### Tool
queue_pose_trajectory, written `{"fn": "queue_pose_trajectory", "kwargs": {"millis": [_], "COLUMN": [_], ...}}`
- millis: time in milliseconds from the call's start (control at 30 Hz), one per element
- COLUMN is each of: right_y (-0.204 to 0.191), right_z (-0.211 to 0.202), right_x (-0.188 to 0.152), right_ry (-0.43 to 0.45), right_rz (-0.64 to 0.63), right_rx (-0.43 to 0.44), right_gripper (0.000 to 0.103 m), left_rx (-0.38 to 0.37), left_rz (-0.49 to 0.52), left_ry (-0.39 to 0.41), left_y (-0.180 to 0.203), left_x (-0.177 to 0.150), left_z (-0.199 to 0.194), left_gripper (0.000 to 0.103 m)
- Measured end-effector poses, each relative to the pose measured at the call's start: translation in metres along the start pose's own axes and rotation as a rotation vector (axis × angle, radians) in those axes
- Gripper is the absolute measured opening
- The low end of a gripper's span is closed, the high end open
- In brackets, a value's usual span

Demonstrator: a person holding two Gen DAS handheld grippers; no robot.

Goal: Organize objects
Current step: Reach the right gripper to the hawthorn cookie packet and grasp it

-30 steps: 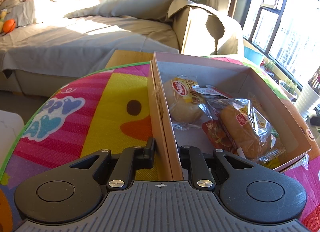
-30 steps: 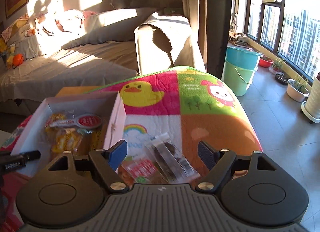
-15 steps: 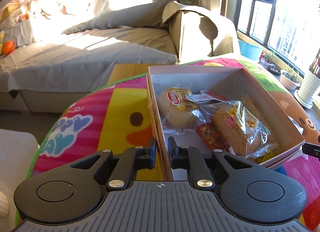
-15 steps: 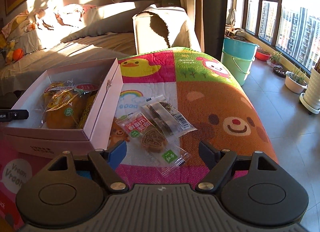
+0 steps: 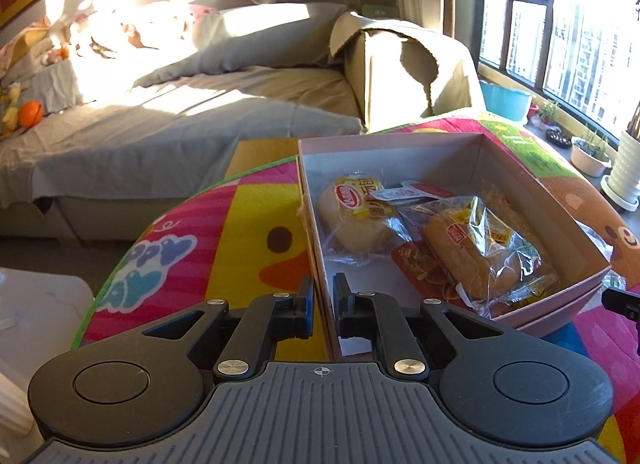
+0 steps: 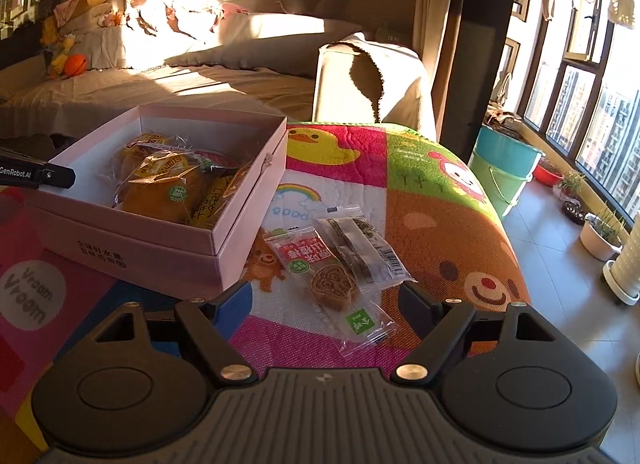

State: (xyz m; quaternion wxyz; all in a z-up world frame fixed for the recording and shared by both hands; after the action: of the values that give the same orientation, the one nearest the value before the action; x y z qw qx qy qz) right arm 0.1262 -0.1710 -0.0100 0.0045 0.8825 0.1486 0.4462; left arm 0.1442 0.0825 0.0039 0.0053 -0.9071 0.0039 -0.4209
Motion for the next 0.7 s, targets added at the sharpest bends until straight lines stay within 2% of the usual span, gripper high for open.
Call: {"fn": "queue_pose_trajectory", "kwargs": {"millis": [167,333,367,400,433,467,700], "right_y": [0.004,0.02,0.022,0.023,0.022,0.021,0.001], "right_z": [0.014,0.038,0.041,0.04,0.038,0.035,0.014], "right_x": [-0.001,-0.009,-0.011,-0.011,-0.012,-0.012,-0.023], "right_ry": [-0.039,-0.115,-0.129,-0.131,-0.137,-0.141,-0.176], "right_rz": [-0.012,0.082,0.1,0.117,0.122,0.118,0.097], "right_rx": [0.009,0.034,0.035,0.045,0.055,0.062,0.091], "right_gripper": [0.072,0.071,0.067,0.065,0.053,0.048,0.043], "left_rx": [-0.018,-0.038,-0.04,-0.042,-0.044,-0.045,-0.045], "left_rz": [-0.026,-0.051,-0.052,-0.055,-0.056,-0.056,-0.06], "left_ry": [-0.009,-0.013,-0.014,-0.014,-0.015,-0.015,-0.014], "left_y": [-0.002,-0.005,-0.005,-0.005,-0.005,-0.006,-0.007], "left_x": [-0.001,-0.001,-0.001,-0.001,-0.001,-0.001,-0.002], "left_z": [0.0,0.0,0.0,0.0,0.001,0.001,0.001], "left_gripper": [0.012,0.013,0.013,0.013,0.013,0.013,0.013]}}
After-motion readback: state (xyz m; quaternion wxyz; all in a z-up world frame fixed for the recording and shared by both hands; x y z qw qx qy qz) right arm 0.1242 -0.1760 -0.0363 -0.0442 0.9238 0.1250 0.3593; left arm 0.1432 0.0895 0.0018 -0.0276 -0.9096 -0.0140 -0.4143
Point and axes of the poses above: each gripper's, at about its wrist camera, not at the fingertips, and z roughly the way its jaws point, y to its right, x to its top, the point moved 8 cm from there along z, roughly the way its jaws point, and after that the axes turned 1 degree about -x, right-handed, at the moved point
